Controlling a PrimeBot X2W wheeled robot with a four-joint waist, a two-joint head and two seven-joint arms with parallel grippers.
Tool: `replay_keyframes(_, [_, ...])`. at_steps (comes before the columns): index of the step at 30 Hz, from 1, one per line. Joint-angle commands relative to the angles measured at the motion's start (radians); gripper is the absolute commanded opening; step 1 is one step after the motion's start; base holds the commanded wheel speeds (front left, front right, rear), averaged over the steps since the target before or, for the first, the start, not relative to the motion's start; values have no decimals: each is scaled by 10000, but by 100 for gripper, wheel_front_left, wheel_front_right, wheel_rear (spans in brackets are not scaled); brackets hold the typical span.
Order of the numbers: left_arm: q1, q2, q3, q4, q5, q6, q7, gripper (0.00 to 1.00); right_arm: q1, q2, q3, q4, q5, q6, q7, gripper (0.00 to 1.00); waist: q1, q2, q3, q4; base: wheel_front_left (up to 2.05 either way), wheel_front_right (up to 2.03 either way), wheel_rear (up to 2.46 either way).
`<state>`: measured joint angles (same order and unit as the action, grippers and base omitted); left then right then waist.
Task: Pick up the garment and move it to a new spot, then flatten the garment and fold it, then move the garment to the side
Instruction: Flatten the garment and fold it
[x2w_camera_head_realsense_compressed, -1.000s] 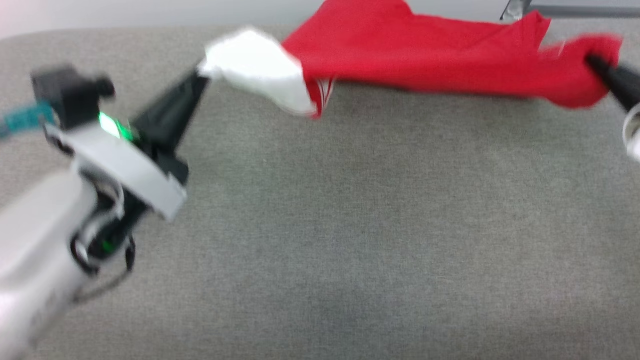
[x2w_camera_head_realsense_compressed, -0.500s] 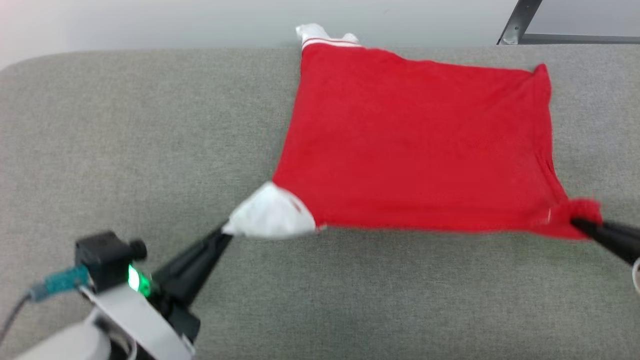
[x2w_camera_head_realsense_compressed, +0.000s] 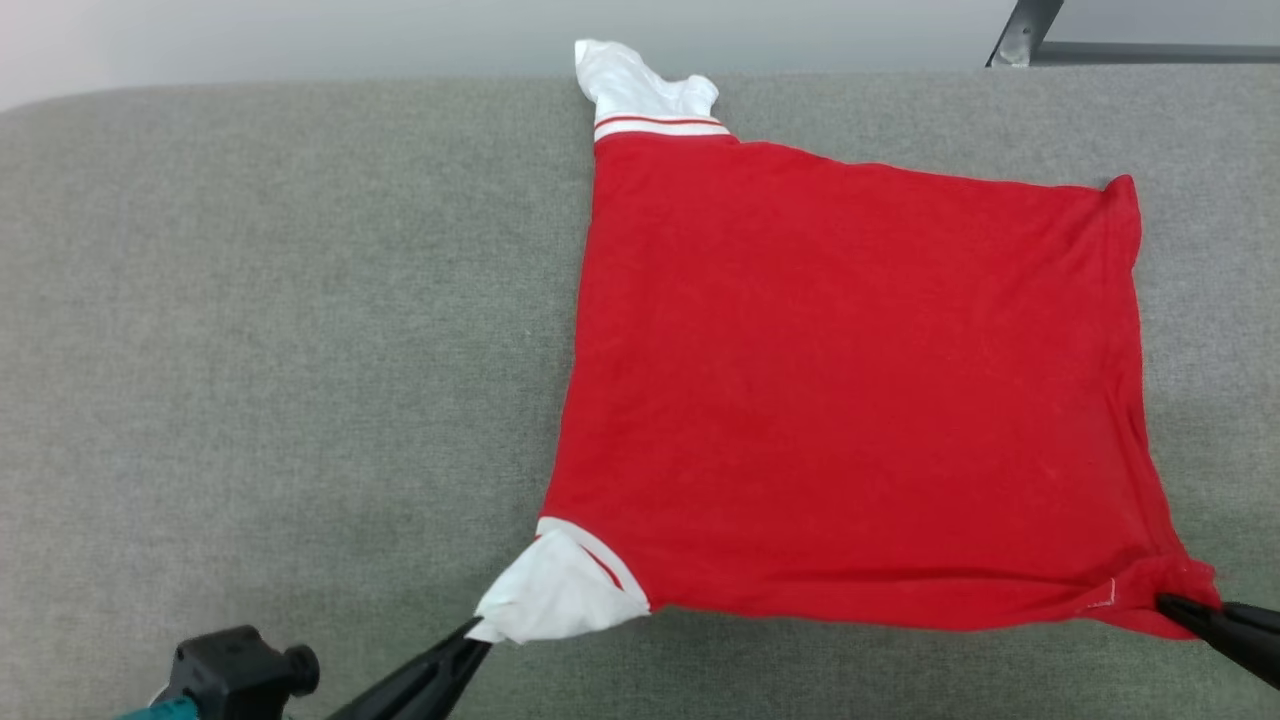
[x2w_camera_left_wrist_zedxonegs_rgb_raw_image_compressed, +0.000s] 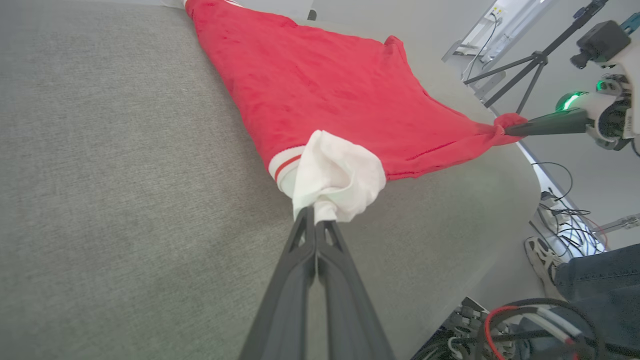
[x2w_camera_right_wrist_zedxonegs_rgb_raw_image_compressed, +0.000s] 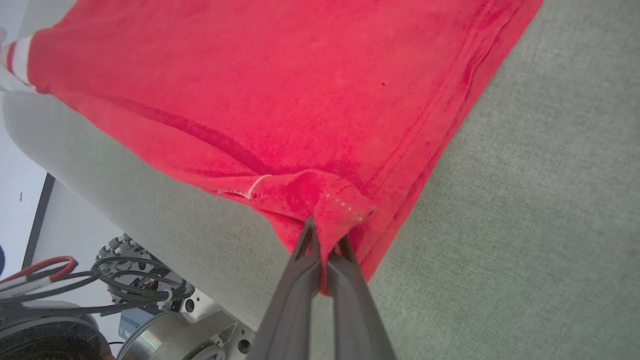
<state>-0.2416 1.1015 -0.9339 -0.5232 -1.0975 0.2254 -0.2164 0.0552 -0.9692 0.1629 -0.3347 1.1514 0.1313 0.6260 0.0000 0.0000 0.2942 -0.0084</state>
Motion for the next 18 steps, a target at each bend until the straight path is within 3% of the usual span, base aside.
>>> replay_keyframes(1, [214,81,78,-408,-39,221,-114,0,443,112,-427,-258,-171,-7,128,0,0,0,133,-10,0,0,0])
replay_keyframes(7, [-41,-15,120,-565,165,115,-13,0,841,563,-1144,-626,-411,-8,377,0,0,0,304,2,0,0,0])
replay_keyframes(18, [-2733,-1568,543,1526,239,-1598,941,0,-1068,1862,-1479,152,-1176,-8,610,0,0,0,669,-133,0,0,0])
